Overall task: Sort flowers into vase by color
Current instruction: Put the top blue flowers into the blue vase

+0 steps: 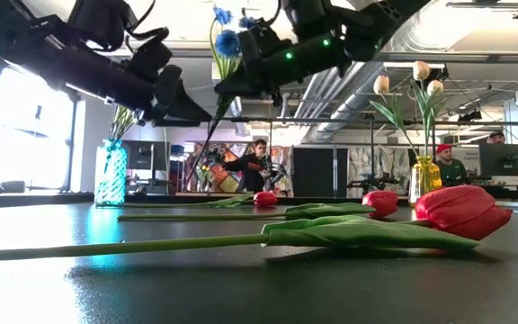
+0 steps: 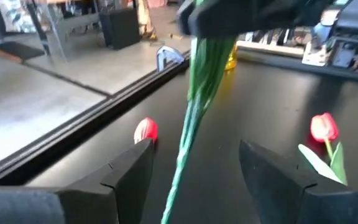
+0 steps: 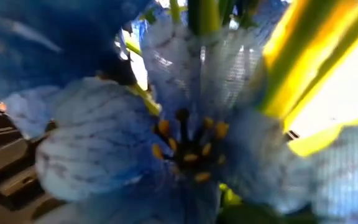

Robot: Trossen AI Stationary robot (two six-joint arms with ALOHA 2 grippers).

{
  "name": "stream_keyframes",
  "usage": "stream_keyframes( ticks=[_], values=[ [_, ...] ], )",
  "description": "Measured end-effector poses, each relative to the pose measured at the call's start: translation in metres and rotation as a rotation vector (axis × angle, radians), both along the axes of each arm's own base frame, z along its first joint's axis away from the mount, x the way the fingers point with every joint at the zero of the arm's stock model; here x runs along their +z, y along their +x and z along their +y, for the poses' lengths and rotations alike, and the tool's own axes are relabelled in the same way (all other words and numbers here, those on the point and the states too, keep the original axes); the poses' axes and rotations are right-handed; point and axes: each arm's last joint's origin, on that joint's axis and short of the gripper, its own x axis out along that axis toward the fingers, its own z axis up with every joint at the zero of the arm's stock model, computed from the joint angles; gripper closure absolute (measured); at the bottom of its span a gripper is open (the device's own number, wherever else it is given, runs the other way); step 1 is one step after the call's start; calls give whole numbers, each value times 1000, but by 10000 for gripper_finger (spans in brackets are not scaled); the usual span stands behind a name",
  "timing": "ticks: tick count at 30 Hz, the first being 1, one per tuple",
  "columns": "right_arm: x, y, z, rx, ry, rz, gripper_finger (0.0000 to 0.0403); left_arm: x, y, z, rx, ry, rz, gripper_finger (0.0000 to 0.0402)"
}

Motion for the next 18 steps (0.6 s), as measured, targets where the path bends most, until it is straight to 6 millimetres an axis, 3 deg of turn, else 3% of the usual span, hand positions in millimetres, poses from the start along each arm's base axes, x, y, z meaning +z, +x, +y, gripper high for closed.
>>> stream_keyframes(
  ticks=[8, 18],
  values=[
    [13, 5, -1, 6, 6, 116, 402, -4, -10, -2, 169, -84, 35, 176],
    [30, 8, -6, 13, -29, 179, 403, 9, -50, -19, 490, -73, 18, 176]
  ],
)
